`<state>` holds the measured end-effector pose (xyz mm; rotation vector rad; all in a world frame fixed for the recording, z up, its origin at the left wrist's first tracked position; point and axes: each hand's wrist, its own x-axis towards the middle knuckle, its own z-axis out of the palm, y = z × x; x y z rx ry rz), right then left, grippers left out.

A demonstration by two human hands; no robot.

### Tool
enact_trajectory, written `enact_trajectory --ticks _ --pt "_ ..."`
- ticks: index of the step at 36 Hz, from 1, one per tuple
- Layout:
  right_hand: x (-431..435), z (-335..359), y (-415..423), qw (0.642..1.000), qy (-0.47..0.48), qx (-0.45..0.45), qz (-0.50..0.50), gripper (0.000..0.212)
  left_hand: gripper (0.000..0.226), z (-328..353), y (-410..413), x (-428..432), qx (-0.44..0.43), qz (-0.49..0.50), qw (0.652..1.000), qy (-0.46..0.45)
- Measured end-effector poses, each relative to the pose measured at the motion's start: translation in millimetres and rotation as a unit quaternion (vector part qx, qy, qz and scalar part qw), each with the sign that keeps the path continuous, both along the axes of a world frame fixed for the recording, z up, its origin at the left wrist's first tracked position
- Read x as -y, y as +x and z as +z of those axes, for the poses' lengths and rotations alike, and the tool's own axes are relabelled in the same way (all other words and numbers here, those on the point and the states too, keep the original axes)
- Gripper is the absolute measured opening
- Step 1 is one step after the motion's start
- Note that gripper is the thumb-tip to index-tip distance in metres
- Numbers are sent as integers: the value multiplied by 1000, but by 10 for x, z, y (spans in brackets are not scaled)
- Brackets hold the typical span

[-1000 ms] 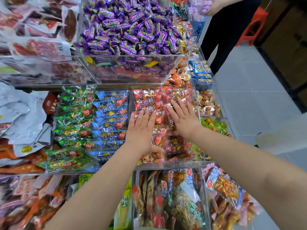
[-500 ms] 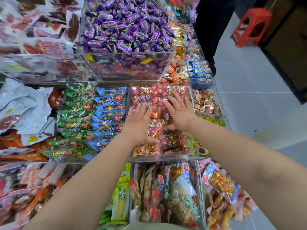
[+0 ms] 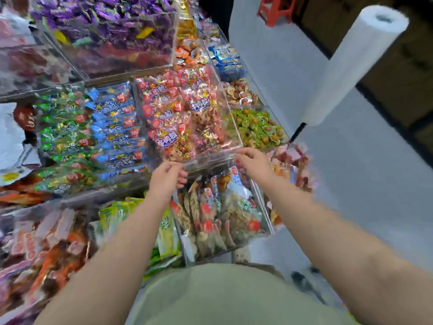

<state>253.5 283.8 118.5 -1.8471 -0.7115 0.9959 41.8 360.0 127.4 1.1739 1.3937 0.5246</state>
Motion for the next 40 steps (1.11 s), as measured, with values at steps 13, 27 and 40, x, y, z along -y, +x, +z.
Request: enact_trajectory --ticks 13,27,40 --pt "3049 -1083 -1242 813 -193 -302 -458 24 13 -985 -530 1227 -211 -277 892 -287" --pt "5370 -1363 -2254 652 -220 -422 -591 15 18 -1242 44 2417 -358 -503 769 -168" --pt "6714 -1155 -1523 641 -157 -393 -640 12 10 -1278 1149 3997 -316 -605 723 -107"
